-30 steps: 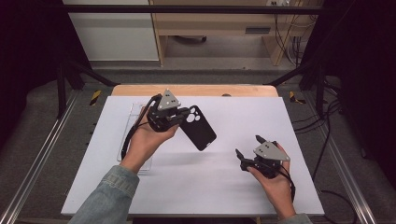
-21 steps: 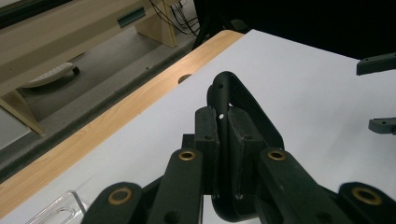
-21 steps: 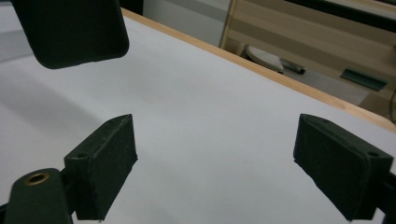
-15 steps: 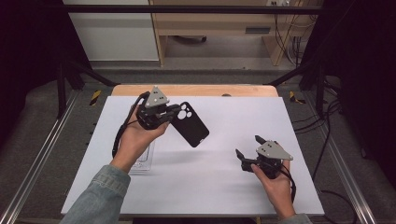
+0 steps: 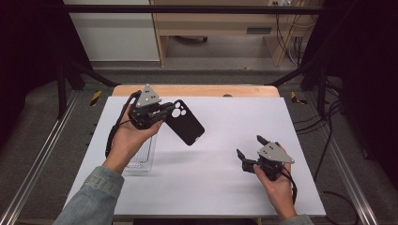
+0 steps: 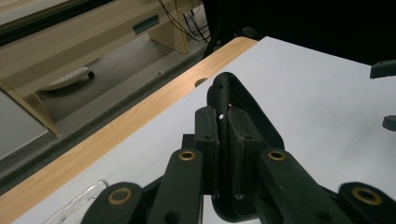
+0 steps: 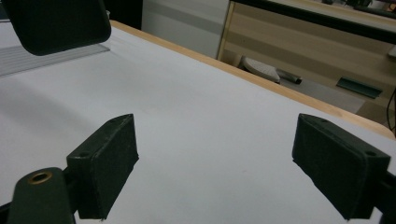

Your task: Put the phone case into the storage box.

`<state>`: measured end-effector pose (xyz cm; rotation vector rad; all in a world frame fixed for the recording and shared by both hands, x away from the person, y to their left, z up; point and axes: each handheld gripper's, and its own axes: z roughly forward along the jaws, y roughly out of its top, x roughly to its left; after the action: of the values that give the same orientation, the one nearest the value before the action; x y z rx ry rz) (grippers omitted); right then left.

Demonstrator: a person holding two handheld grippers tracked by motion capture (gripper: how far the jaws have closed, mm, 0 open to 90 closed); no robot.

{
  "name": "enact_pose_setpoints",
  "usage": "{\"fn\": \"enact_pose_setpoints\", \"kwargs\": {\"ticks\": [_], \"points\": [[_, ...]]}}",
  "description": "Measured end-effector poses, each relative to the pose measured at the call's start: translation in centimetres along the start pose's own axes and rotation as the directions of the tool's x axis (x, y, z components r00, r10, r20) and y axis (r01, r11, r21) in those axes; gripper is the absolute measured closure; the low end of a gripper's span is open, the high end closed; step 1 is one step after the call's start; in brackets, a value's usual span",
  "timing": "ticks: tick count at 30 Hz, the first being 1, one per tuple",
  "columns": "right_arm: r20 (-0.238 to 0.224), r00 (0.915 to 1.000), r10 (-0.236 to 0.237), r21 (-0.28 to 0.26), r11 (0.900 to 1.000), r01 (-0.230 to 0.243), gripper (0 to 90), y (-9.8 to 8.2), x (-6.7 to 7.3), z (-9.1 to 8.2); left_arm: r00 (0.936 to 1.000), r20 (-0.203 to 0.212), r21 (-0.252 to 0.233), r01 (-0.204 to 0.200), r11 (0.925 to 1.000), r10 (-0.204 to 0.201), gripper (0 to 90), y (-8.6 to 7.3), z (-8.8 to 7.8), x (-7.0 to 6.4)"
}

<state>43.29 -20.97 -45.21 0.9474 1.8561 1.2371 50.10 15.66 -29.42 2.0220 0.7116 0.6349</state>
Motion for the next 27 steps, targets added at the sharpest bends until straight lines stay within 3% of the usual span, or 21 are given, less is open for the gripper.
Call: {"fn": "enact_pose_setpoints", "kwargs": {"ticks": [9,27], "points": [[0.015,0.9987,-0.049,-0.010,0.999,0.049,16.5,0.0,0.1,0.1,0.9998,-0.019,-0.007,-0.001,1.0000,0.001,82.8,0.0,-0.7,0.5],[0.028,0.9962,-0.082,-0.010,0.997,0.082,16.7,-0.2,0.1,0.2,0.9990,-0.046,-0.016,-0.003,0.9999,0.002,82.8,0.0,-1.9,1.4]]}}
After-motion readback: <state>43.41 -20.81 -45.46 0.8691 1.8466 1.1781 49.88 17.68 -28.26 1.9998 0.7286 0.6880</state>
